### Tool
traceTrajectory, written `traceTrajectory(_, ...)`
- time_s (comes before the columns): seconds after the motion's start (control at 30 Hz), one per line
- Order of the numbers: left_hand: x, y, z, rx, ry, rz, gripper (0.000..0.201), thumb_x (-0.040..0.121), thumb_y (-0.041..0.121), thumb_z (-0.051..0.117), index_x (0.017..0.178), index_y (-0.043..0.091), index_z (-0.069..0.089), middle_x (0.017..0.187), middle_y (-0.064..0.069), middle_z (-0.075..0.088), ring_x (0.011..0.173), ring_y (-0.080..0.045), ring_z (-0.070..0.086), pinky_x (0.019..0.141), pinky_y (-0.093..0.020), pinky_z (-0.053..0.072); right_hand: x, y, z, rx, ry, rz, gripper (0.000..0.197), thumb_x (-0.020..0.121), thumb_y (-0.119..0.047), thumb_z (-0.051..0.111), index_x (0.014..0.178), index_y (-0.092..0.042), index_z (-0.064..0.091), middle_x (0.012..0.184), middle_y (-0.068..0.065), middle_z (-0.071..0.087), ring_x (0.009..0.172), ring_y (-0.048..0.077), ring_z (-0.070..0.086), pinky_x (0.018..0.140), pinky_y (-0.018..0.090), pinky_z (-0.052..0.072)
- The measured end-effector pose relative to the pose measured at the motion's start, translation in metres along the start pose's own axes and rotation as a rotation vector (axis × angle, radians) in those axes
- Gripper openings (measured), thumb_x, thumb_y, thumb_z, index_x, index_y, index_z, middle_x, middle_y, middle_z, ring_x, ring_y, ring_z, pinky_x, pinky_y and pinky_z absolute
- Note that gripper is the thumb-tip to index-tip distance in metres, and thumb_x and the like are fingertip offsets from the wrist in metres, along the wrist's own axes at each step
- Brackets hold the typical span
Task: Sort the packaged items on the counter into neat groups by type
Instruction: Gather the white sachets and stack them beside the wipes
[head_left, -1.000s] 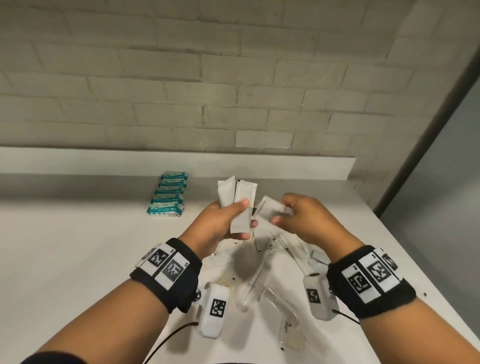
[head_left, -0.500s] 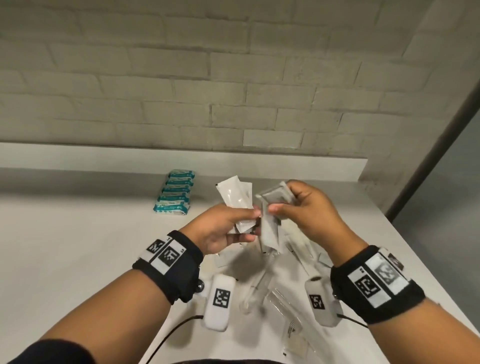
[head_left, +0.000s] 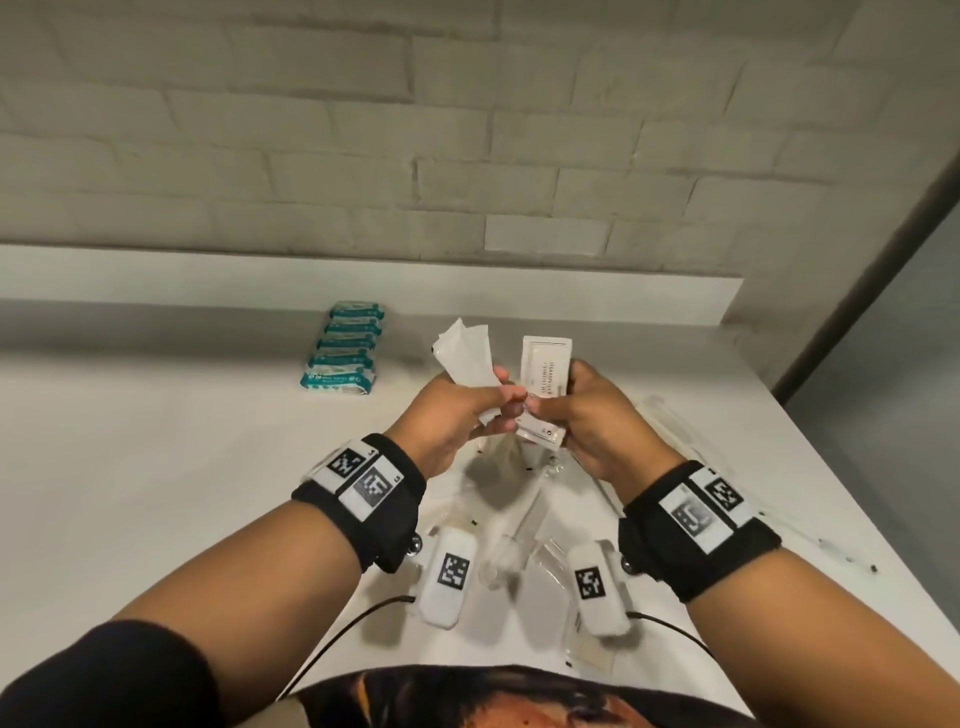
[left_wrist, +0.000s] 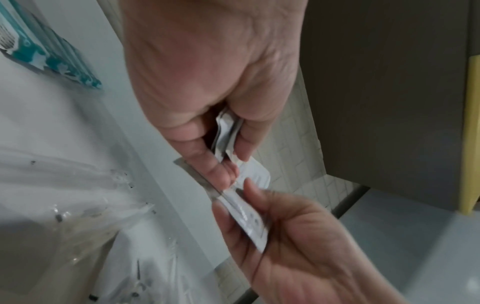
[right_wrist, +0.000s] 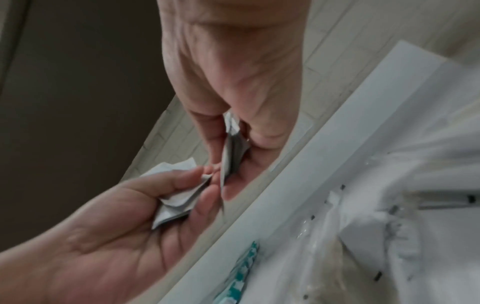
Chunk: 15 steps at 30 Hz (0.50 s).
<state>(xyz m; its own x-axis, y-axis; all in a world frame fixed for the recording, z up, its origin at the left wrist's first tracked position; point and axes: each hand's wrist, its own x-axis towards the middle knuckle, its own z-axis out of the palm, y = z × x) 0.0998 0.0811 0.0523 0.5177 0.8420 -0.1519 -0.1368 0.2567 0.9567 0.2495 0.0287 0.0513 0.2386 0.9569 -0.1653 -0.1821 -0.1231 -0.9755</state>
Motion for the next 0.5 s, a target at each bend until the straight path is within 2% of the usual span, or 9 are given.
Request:
traceTrajectory(0.03,0.002,0.002,0.000,-0.023,0.033,0.014,0.014,0.088,0.000,0.062,0.099,0.007,0.059,0.090,-0.013,0.066,0.078,-0.020,0.066,0.078,-0.034,0.058,0.001,0.000,-0.003,0.010,0.052,-0.014,0.046,0.082,0.019,0.053,0.122,-0.004,0.050,0.119,0.021,0.064,0.105,0.038,0.065,0.085,0.052,0.055)
traceTrajectory(0.07,0.005,0.003,-0.002,-0.020,0.071,0.033,0.011,0.088,0.001,0.062,0.094,0.010,0.060,0.090,-0.011,0.065,0.079,-0.020,0.065,0.076,-0.034,0.057,0.003,0.000,-0.007,0.041,0.093,-0.023,0.045,0.081,0.022,0.052,0.119,-0.003,0.051,0.117,0.024,0.063,0.101,0.040,0.065,0.080,0.053,0.056)
traceTrajectory(0.13,0.008,0.004,-0.008,0.031,0.120,0.040,0.011,0.091,0.006,0.059,0.089,0.017,0.059,0.092,-0.007,0.062,0.081,-0.019,0.061,0.070,-0.030,0.053,0.006,-0.004,-0.015,0.127,0.117,-0.039,0.039,0.081,0.024,0.051,0.108,-0.005,0.054,0.103,0.021,0.065,0.083,0.033,0.070,0.061,0.044,0.061)
traceTrajectory(0.17,0.010,0.003,-0.011,0.056,0.109,0.014,0.009,0.092,0.009,0.059,0.089,0.018,0.059,0.094,-0.006,0.061,0.082,-0.018,0.060,0.068,-0.028,0.052,0.006,-0.007,-0.019,0.150,0.111,-0.052,0.037,0.081,0.023,0.051,0.104,-0.005,0.054,0.098,0.019,0.066,0.076,0.027,0.072,0.057,0.039,0.061)
traceTrajectory(0.23,0.008,0.002,-0.012,0.061,0.013,-0.061,0.002,0.094,0.015,0.058,0.093,0.017,0.059,0.094,-0.004,0.063,0.080,-0.016,0.062,0.064,-0.026,0.053,0.006,-0.010,-0.022,0.167,0.094,-0.084,0.038,0.079,0.023,0.054,0.107,-0.003,0.055,0.099,0.018,0.068,0.073,0.023,0.073,0.060,0.036,0.061)
traceTrajectory(0.3,0.006,-0.001,-0.009,0.060,-0.052,-0.083,0.009,0.094,0.016,0.059,0.101,0.013,0.062,0.091,-0.002,0.067,0.078,-0.016,0.064,0.061,-0.025,0.054,0.005,-0.009,-0.020,0.156,0.078,-0.100,0.035,0.080,0.020,0.055,0.107,-0.003,0.056,0.098,0.017,0.069,0.077,0.024,0.073,0.067,0.036,0.061)
traceTrajectory(0.37,0.006,-0.001,-0.004,0.067,-0.034,-0.067,0.012,0.092,0.011,0.061,0.103,0.012,0.064,0.087,-0.001,0.068,0.074,-0.016,0.064,0.057,-0.023,0.053,0.006,-0.006,-0.016,0.123,0.093,-0.108,0.023,0.087,0.010,0.056,0.100,-0.009,0.059,0.094,0.013,0.071,0.082,0.027,0.070,0.074,0.041,0.059)
traceTrajectory(0.43,0.007,0.001,-0.004,0.094,0.018,-0.058,0.010,0.091,0.008,0.061,0.101,0.010,0.064,0.084,-0.002,0.067,0.070,-0.015,0.063,0.054,-0.021,0.052,0.009,-0.011,-0.019,-0.022,0.197,-0.157,0.014,0.094,-0.005,0.054,0.095,-0.018,0.060,0.095,0.006,0.070,0.090,0.027,0.067,0.081,0.043,0.055)
traceTrajectory(0.5,0.009,0.004,-0.009,0.135,0.050,-0.061,0.008,0.091,0.007,0.061,0.097,0.010,0.063,0.082,-0.002,0.067,0.066,-0.014,0.063,0.053,-0.021,0.052,0.008,-0.025,-0.031,-0.178,0.247,-0.243,0.012,0.096,-0.011,0.053,0.097,-0.021,0.061,0.094,-0.001,0.070,0.088,0.017,0.066,0.081,0.034,0.051)
